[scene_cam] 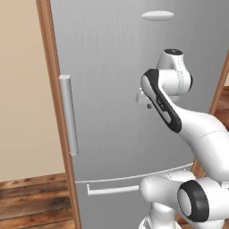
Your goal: Gather the onion and sweet potato from the fridge and place them on a tray on the dining counter. Then gather the chicken drumstick and fish from the fridge and place them on the other tray.
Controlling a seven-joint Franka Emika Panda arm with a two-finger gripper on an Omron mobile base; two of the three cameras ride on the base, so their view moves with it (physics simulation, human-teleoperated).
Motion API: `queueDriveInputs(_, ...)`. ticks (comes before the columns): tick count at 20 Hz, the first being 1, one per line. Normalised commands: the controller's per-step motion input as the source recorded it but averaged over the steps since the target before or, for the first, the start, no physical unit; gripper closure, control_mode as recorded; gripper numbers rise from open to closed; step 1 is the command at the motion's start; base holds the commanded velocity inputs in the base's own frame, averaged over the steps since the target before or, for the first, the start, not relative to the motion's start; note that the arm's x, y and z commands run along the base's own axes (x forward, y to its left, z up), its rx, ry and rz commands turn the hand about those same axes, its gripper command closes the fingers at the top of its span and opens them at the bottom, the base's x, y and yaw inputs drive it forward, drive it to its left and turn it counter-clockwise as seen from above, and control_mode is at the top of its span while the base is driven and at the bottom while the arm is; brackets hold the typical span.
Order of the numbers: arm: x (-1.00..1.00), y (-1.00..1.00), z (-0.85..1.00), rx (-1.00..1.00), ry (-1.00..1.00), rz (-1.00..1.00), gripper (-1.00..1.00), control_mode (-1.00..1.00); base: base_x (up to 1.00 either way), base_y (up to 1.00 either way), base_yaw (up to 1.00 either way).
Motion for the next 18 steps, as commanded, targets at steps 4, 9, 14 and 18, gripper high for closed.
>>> queueDriveInputs(4,-0.22,0.0,-0.01,0.0,-0.04,0.0,-1.0,-1.0,0.0,0.0,0.0)
queueDriveInputs(9,-0.65,0.0,-0.2,0.0,-0.14,0.0,-1.0,-1.0,0.0,0.0,0.0)
queueDriveInputs(14,-0.65,0.0,-0.24,0.0,-0.09,0.0,-1.0,-1.0,0.0,0.0,0.0)
queueDriveInputs(18,-0.56,0.0,-0.23,0.0,-0.05,0.0,-1.0,-1.0,0.0,0.0,0.0)
